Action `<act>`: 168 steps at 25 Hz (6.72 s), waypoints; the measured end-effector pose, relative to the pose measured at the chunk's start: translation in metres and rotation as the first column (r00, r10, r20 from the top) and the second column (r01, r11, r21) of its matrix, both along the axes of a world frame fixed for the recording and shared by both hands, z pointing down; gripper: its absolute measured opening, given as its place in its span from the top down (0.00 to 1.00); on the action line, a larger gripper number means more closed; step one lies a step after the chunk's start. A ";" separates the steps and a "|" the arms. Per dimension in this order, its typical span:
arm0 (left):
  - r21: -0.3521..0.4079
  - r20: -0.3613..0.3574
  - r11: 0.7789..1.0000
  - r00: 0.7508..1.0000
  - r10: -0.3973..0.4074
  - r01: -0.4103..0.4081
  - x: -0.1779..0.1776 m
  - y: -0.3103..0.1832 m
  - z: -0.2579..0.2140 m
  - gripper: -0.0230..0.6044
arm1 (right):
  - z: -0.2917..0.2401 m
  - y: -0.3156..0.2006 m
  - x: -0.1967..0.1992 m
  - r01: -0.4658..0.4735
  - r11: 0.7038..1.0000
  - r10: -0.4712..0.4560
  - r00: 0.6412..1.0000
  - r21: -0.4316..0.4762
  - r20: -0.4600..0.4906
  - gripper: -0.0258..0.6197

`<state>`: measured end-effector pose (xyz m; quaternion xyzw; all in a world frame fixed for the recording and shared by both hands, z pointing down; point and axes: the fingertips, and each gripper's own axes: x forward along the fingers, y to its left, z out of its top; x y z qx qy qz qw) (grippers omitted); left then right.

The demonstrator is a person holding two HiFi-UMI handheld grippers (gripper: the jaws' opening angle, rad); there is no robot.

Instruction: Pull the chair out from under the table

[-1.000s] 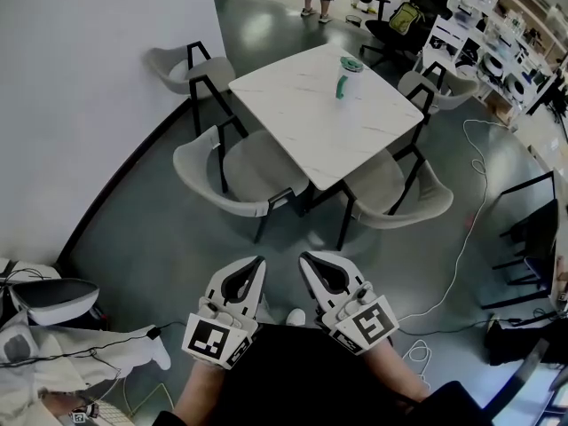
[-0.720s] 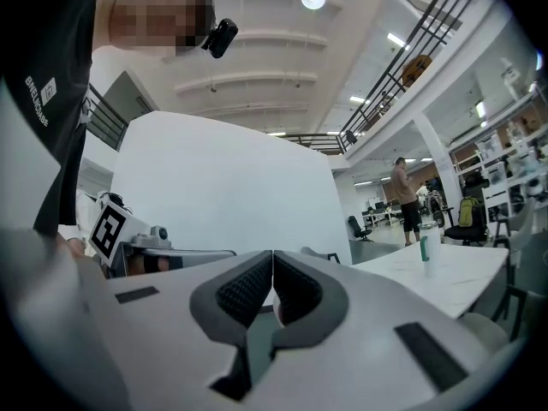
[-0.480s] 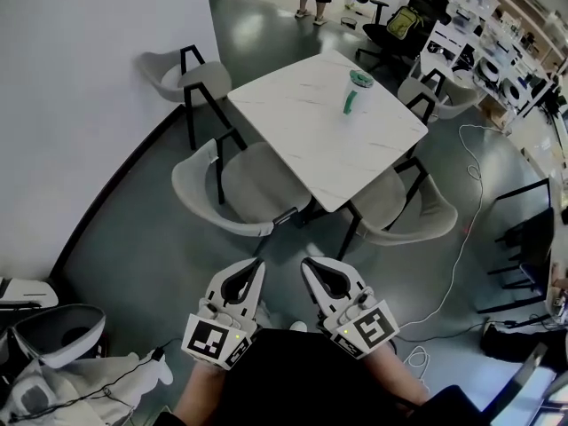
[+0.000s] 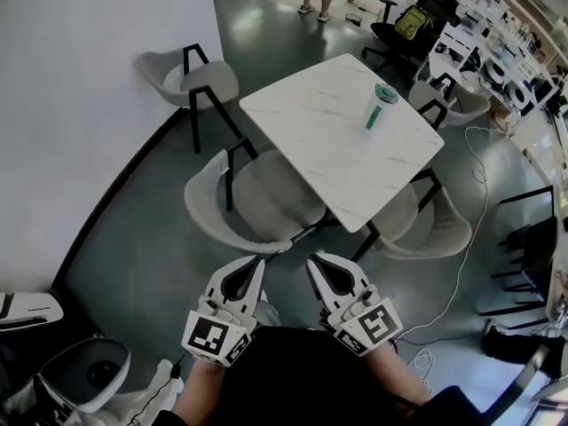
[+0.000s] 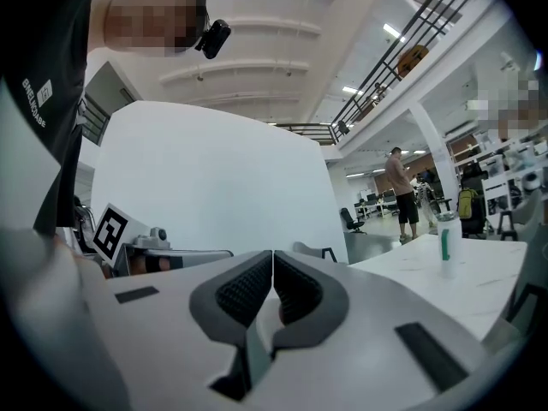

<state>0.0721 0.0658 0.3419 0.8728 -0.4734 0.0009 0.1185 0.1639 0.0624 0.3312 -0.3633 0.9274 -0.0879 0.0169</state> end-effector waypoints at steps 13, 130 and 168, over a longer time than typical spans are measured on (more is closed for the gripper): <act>-0.109 -0.008 0.994 1.000 -0.025 0.024 -0.106 -0.063 0.041 0.95 | 0.020 -0.058 -0.084 -0.018 0.999 0.016 0.999 -0.037 -0.049 0.94; -0.871 0.349 0.190 0.843 -0.409 0.453 -0.306 -0.117 0.405 0.74 | 0.477 -0.027 -0.273 0.389 0.716 -0.698 0.398 -0.579 -0.596 0.70; -0.883 0.293 -0.053 0.459 -0.839 0.466 -0.406 0.085 0.396 0.76 | 0.473 0.079 -0.355 0.773 0.402 -0.764 -0.012 -0.491 -0.645 0.74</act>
